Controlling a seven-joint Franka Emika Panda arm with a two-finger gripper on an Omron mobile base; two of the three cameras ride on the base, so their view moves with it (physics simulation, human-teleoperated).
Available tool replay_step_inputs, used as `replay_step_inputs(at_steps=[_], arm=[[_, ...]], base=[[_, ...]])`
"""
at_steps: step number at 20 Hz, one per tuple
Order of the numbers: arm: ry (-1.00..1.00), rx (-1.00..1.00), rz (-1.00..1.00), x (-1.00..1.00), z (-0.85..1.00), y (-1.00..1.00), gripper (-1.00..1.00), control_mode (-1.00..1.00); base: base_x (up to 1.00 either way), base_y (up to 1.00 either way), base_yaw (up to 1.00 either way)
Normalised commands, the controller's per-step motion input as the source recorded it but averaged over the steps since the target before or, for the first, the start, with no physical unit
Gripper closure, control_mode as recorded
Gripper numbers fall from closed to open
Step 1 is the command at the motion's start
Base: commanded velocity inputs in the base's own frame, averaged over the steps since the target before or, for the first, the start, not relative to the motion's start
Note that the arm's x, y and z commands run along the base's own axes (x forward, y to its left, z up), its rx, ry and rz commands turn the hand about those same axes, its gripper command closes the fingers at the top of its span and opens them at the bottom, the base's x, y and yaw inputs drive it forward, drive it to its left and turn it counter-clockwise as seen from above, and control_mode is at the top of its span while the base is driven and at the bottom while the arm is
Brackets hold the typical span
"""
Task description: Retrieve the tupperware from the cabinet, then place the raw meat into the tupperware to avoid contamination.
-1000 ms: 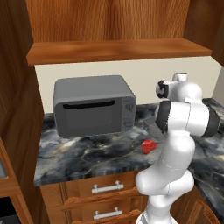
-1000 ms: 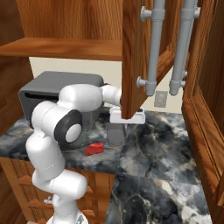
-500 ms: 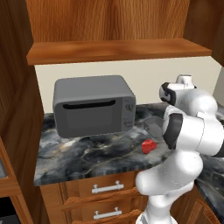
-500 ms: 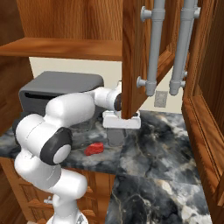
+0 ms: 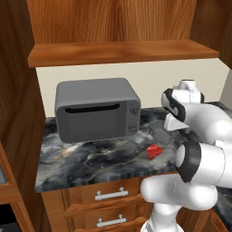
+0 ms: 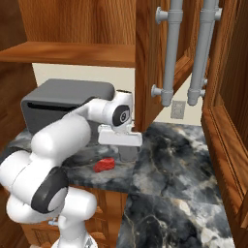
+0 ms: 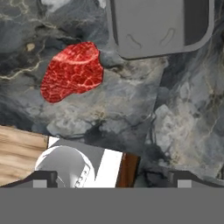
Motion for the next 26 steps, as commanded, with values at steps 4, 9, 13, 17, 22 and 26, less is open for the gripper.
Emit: replay_step_inputs(at_steps=[4, 9, 13, 17, 22, 26], arm=[[0.00, 0.00, -0.14, -0.36, 0.08, 0.46, -1.00, -1.00], [0.00, 0.00, -0.16, -0.20, 0.00, 0.49, -1.00, -1.00], [-0.04, 0.00, -0.15, -0.02, 0.00, 0.58, -1.00, -1.00], [-0.02, -0.05, -0.11, 0.09, -0.09, 0.46, -1.00, -1.00], [0.00, -0.10, -0.10, 0.27, -0.20, 0.29, -1.00, -1.00], [0.00, -0.11, -0.10, 0.37, -0.28, 0.17, -1.00, -1.00]], base=[[0.00, 0.00, 0.00], [0.00, 0.00, 0.00], [0.00, 0.00, 0.00], [0.00, 0.00, 0.00], [0.00, 0.00, 0.00], [0.00, 0.00, 0.00]])
